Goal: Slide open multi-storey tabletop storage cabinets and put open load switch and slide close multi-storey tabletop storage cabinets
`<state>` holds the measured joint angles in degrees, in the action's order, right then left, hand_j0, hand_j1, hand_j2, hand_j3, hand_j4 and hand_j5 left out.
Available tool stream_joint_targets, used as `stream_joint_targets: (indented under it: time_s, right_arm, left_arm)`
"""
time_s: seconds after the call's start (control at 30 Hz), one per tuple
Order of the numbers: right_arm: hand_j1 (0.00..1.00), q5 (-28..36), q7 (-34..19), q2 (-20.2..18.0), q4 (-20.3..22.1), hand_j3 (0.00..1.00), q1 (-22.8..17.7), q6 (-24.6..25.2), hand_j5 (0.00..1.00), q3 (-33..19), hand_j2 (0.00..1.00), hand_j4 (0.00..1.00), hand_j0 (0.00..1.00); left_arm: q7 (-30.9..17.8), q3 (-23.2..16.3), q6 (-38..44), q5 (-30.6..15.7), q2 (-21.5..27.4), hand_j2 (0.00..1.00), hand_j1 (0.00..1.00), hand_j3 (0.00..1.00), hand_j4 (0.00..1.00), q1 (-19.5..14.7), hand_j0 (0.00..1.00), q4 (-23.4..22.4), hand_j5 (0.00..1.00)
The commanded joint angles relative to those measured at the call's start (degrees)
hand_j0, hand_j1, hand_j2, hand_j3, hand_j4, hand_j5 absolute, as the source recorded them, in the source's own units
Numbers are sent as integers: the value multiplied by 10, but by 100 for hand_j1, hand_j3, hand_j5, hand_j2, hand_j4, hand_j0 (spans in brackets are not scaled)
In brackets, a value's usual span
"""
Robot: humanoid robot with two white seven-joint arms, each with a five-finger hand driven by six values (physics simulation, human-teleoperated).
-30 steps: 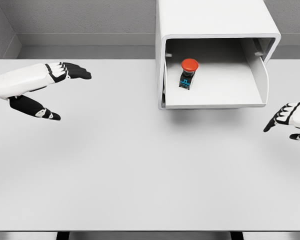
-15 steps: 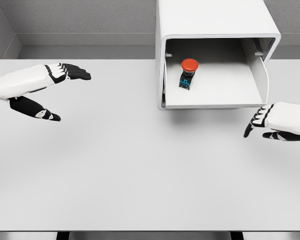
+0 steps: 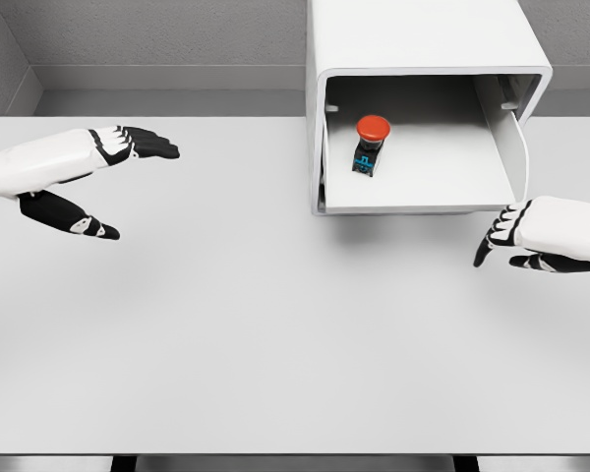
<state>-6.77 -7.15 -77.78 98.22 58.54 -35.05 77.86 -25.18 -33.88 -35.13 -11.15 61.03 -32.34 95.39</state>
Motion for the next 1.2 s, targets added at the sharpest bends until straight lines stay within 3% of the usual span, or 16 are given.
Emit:
stream_joint_targets:
  time_s: [0.0, 1.17]
  right_arm:
    - [60, 4, -1, 3, 0, 60, 0, 0, 60, -2, 60, 60, 60]
    - [60, 11, -1, 37, -27, 60, 22, 0, 60, -3, 60, 60, 60]
  left_arm:
    - [0, 0, 1, -4, 1, 100, 100, 100, 100, 0, 100, 0, 100]
    - [0, -1, 1, -5, 5, 100, 100, 100, 100, 2, 100, -2, 100]
